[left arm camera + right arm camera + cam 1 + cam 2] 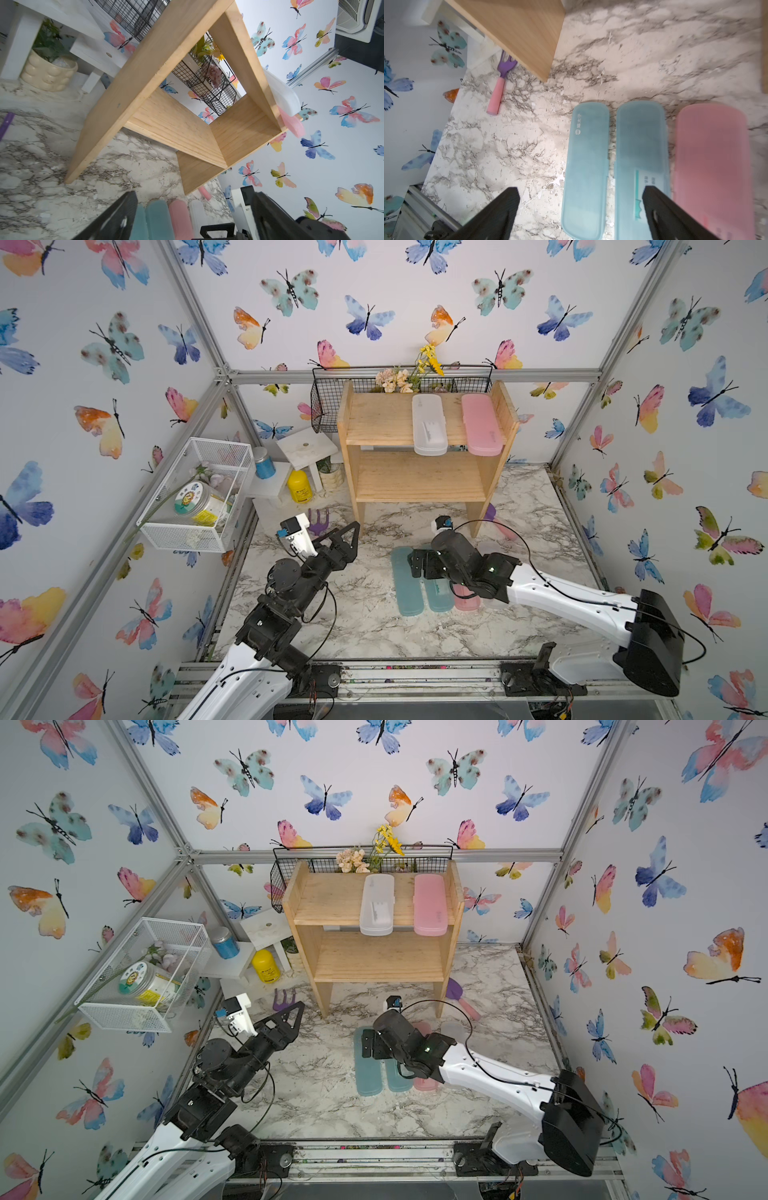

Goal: Remove the pencil cases from the shelf
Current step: Place the pencil case at the center of the board, then pick up the pencil case from the shelf.

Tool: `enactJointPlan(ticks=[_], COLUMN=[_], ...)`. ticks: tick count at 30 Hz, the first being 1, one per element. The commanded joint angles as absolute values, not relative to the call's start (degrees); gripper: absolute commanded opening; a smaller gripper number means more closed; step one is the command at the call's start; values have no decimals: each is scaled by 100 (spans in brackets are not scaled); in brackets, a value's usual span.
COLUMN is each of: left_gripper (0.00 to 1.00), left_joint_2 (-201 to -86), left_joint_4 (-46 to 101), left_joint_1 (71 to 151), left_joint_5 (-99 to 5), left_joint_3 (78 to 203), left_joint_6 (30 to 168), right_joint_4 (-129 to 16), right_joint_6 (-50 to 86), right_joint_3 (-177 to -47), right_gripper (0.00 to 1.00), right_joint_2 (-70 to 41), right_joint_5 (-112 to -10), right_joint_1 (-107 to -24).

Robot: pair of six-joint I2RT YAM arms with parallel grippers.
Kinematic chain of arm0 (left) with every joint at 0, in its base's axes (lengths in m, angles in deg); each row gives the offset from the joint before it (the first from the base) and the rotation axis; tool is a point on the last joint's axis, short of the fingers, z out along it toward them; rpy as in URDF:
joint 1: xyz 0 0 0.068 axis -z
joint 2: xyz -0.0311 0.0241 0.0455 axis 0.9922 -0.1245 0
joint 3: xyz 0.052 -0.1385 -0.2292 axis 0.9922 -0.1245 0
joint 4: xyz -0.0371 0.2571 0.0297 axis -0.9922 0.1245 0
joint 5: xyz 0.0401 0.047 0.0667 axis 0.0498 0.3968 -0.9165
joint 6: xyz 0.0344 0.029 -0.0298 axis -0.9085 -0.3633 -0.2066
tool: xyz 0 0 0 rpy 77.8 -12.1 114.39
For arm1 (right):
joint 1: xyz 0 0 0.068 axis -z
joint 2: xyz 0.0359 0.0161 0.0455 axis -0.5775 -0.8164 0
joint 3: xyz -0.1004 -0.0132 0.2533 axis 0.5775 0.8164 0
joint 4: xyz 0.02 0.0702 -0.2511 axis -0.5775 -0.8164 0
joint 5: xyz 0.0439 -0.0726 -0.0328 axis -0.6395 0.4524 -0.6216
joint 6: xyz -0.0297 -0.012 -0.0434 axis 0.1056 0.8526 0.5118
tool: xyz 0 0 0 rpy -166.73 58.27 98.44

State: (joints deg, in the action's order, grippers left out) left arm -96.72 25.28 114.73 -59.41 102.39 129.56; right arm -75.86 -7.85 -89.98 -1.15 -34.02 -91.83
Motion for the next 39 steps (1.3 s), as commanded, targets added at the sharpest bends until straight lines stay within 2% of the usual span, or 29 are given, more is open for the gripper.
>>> enactJointPlan(ticks=[1,9,18,30,33,39], left_gripper=[93,96,97,96,91,72], left_joint_2=[-10576,-11552,-12914,-14026,-14194,-14405], left_joint_4=[2092,1236,1616,1942,1934,1942], left_joint_1=[11493,11618,11917,11906,11906,11906], left_joint_5=[-4826,-4697,-4773,-4764,-4767,-4753], left_joint_3=[11050,11864,13635,14897,15030,15112], left_joint_6=[13564,14243,14649,14937,14982,15013], right_joint_4=[-8104,-8578,-8600,-8757,-8774,-8852], right_joint_6=[-661,-715,-643,-517,-495,-442], right_joint_3=[-8817,-8556,-8560,-8720,-8757,-8794], right_gripper=[99,99,99,99,99,99], right_joint_2=[232,1029,1000,965,977,998], right_joint_5=[-2635,-2248,-2588,-2626,-2626,-2645], right_joint_1=[-9163,-9011,-8656,-8575,-8547,-8502])
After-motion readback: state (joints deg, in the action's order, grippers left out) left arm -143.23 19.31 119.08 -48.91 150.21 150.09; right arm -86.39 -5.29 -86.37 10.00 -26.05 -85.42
